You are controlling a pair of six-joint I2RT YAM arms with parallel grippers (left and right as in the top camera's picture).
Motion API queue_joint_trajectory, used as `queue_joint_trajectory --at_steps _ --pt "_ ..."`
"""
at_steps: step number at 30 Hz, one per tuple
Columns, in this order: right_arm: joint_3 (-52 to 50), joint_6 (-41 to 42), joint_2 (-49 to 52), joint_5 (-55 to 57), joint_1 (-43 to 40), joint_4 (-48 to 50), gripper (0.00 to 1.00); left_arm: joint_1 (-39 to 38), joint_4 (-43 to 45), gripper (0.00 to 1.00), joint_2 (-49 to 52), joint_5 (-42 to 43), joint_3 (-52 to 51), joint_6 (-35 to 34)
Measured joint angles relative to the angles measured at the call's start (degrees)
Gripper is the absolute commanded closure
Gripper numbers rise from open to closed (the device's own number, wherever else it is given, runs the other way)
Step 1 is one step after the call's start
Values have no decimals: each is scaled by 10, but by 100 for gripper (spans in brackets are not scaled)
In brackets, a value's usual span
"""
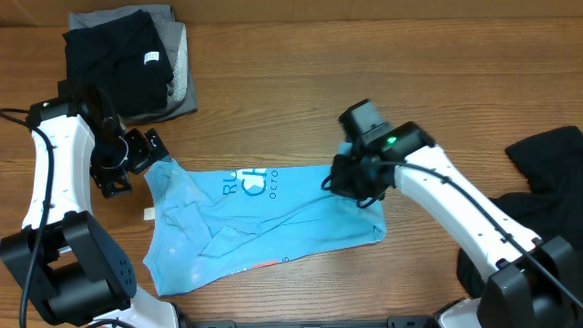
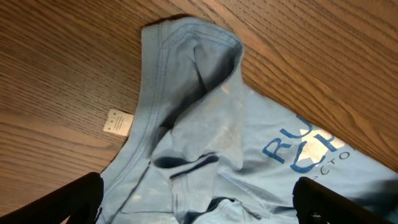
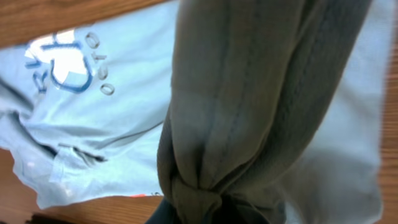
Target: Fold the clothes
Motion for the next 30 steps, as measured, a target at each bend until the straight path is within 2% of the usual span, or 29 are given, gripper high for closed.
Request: queue_joint_trajectory --at_steps 4,6,7,8,9,10,21,24,30 --pt "-14 27 3 -5 45 39 89 0 -1 0 0 0 0 0" --pt "-20 41 3 -6 62 54 80 0 -1 0 0 0 0 0" --pt "-21 47 3 -6 69 60 71 0 -2 0 0 0 0 0" --pt "-22 52 4 -8 78 70 42 0 -2 0 0 0 0 0" --pt "-22 56 4 -8 80 73 28 0 -2 0 0 0 0 0" --pt "-22 62 4 -9 85 77 22 0 -3 0 0 0 0 0" --pt "-14 56 4 -10 76 57 20 0 -6 0 0 0 0 0" --pt "-2 38 4 -13 42 57 30 0 -6 0 0 0 0 0" --pt "3 25 16 -15 12 59 34 0 -7 0 0 0 0 0"
